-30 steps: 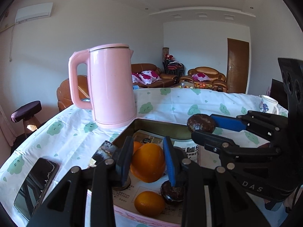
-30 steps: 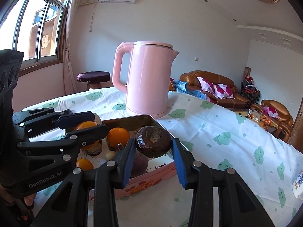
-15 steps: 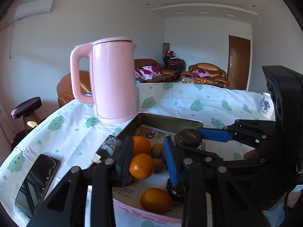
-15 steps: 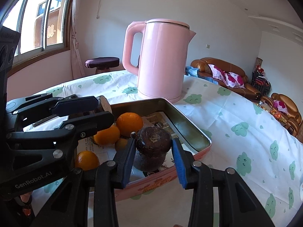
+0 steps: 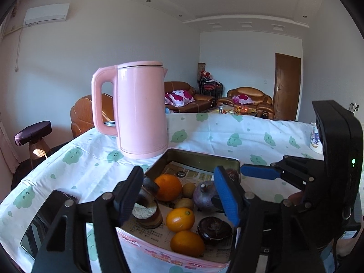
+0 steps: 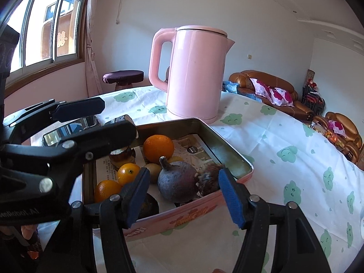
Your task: Organize fruits
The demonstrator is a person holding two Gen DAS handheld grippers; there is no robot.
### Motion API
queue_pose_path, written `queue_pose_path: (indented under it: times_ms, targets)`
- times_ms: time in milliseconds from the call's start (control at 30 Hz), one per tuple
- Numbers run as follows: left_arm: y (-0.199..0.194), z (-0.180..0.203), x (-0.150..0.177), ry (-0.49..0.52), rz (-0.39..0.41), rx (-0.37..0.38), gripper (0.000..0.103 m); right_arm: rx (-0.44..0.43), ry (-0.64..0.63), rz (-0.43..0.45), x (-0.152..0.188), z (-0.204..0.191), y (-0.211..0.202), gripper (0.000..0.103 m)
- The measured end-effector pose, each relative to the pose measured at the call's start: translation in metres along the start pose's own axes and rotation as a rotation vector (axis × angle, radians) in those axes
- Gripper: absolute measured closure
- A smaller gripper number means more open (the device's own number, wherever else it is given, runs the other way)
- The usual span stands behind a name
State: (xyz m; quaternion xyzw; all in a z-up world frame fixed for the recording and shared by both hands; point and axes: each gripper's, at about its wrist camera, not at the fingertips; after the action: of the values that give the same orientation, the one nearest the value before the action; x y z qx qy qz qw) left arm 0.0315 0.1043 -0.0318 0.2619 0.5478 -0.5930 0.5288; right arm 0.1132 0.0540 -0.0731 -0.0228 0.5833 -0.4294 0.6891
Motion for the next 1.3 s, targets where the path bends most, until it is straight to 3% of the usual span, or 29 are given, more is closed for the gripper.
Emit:
queue_pose_path:
  times_ms: [767, 1300]
  targets:
    - [-0.024, 0.019, -0.008, 0.031, 0.058, 0.011, 0.017, 0.223, 0.094, 0.096, 0.014, 0.030, -0.083, 0.030]
    - [-0.027, 0.028, -0.006, 0.056, 0.055, 0.013, 0.013, 0.260, 0.108, 0.121, 0.018, 0.031, -0.097, 0.026]
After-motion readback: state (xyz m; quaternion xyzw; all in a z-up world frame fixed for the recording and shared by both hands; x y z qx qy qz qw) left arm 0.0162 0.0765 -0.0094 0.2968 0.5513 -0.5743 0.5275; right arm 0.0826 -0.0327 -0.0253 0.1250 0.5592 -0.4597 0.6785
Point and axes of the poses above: each gripper's, at about its wrist camera, not at the fingertips, and y roughly the way its jaws point, z to its right, x to its underside, and after that the axes turned 15 degrees about -y, right-handed
